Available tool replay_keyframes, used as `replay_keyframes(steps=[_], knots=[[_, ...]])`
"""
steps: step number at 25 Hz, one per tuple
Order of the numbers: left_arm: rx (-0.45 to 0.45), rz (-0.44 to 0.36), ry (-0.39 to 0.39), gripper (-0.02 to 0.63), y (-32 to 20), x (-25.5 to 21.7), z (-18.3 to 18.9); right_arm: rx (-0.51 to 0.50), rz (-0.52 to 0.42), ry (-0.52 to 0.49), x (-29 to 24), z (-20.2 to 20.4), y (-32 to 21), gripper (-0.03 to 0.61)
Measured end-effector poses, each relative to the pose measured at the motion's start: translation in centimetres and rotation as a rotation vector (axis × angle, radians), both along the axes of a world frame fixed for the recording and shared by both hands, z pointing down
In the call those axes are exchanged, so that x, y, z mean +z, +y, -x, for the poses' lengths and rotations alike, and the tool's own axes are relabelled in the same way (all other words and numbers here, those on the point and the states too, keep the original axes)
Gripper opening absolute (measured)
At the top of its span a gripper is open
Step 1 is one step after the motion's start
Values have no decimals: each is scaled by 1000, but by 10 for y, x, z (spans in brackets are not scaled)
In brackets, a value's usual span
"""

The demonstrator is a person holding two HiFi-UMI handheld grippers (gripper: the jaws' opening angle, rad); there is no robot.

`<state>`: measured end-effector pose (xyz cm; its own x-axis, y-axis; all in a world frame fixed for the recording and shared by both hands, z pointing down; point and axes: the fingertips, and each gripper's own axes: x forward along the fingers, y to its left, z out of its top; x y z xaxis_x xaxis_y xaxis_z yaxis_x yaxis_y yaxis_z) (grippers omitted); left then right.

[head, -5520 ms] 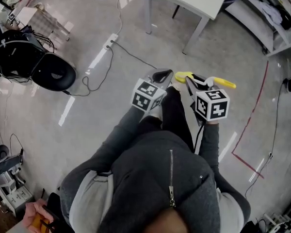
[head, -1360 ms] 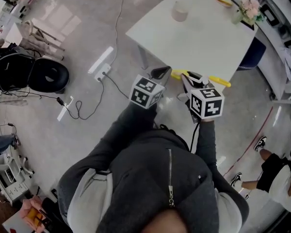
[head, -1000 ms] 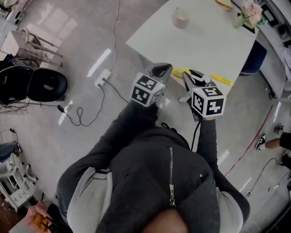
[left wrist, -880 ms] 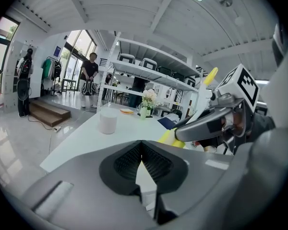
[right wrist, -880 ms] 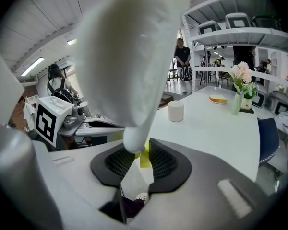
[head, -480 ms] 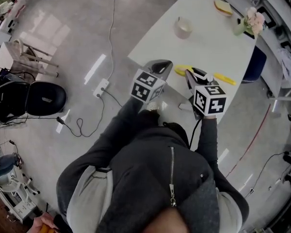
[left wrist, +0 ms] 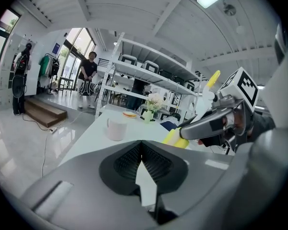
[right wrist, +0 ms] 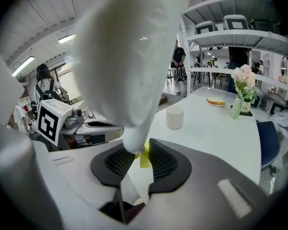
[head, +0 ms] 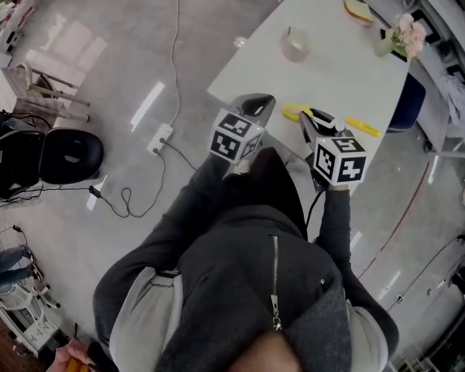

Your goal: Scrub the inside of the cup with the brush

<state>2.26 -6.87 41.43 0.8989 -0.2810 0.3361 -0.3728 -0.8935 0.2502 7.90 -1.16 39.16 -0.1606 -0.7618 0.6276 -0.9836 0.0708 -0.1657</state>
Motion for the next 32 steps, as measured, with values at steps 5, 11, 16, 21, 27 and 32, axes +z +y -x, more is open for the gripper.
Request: replay_keyframes(steps=[5, 11, 16, 21, 27, 32], knots=[[6, -12, 2, 11, -10, -3, -5, 6, -5, 17, -6, -8, -12, 94], [12, -25, -6, 11, -30, -8, -20, 6, -4, 28, -14, -31, -33, 94], [10, -31, -6, 11, -48, -12, -37, -13, -9, 48, -23, -50, -56, 94], [5, -38, -13, 11, -65, -16, -55, -48, -12, 78, -33, -73, -81, 95], [-11, -56, -22, 11, -88, -19, -70, -82, -28, 88, -50, -96, -109, 95], [-19, -60, -24, 9, -103, -22, -84, -132, -20, 117, -58, -117, -132, 95]])
